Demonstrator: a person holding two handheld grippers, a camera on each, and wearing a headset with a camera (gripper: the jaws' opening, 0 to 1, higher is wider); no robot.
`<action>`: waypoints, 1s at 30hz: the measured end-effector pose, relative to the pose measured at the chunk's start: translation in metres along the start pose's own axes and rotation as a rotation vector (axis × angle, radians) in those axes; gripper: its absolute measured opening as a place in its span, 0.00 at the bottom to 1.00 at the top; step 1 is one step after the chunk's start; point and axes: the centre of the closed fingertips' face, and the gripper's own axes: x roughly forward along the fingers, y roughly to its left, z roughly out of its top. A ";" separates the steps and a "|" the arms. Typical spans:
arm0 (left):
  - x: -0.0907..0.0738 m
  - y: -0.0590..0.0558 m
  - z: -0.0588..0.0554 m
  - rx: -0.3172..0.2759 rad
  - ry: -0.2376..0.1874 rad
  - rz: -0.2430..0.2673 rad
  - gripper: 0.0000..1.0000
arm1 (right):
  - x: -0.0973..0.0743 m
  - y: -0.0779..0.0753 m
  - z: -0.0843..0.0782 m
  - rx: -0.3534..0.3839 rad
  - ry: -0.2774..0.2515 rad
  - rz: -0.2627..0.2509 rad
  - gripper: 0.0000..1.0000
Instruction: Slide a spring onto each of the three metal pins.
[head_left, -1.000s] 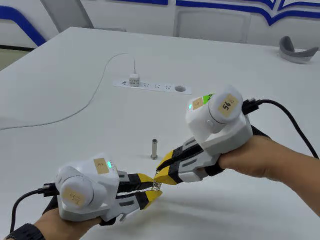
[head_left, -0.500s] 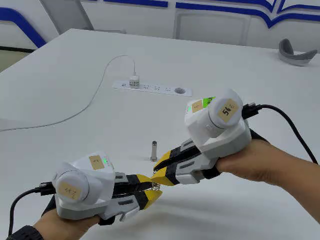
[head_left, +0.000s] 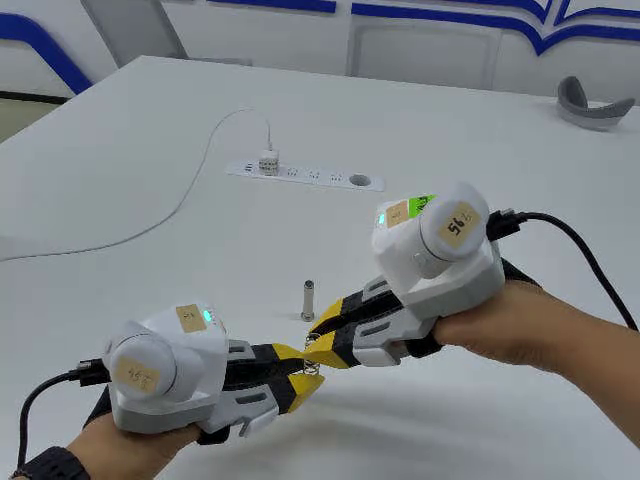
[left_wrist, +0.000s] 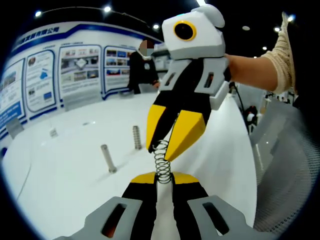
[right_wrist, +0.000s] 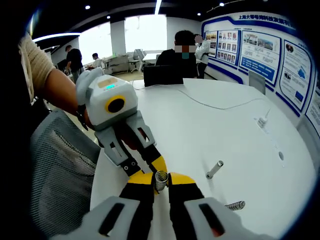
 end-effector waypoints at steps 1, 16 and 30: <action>0.000 0.000 0.000 0.004 -0.002 0.001 0.11 | 0.000 0.000 0.000 0.001 -0.001 0.000 0.12; -0.003 0.011 -0.001 0.014 0.001 0.047 0.26 | -0.001 -0.004 0.003 0.005 -0.006 -0.009 0.12; -0.007 0.024 -0.004 -0.011 0.007 0.101 0.46 | -0.009 -0.015 0.007 0.016 -0.022 -0.041 0.12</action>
